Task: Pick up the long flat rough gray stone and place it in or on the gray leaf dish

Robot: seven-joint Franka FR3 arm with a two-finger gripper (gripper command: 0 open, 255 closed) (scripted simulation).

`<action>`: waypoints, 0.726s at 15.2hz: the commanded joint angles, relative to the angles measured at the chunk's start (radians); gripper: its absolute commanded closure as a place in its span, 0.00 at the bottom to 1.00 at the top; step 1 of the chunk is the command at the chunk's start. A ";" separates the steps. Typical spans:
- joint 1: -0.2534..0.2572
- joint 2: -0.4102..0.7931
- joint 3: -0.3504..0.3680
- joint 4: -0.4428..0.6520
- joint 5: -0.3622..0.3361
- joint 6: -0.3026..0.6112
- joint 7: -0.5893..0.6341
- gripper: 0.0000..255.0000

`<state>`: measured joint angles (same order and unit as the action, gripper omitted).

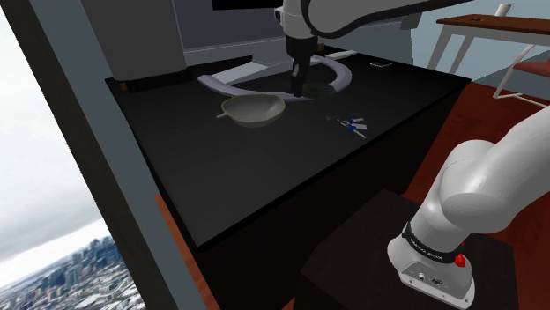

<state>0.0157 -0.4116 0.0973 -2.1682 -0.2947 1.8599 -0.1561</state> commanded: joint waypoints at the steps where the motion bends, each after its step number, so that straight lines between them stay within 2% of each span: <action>1: -0.001 0.000 -0.002 0.030 0.002 -0.022 -0.010 1.00; 11: -0.001 0.019 0.001 0.180 0.009 -0.148 -0.045 1.00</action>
<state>0.0137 -0.3960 0.0964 -2.0048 -0.2870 1.7256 -0.1998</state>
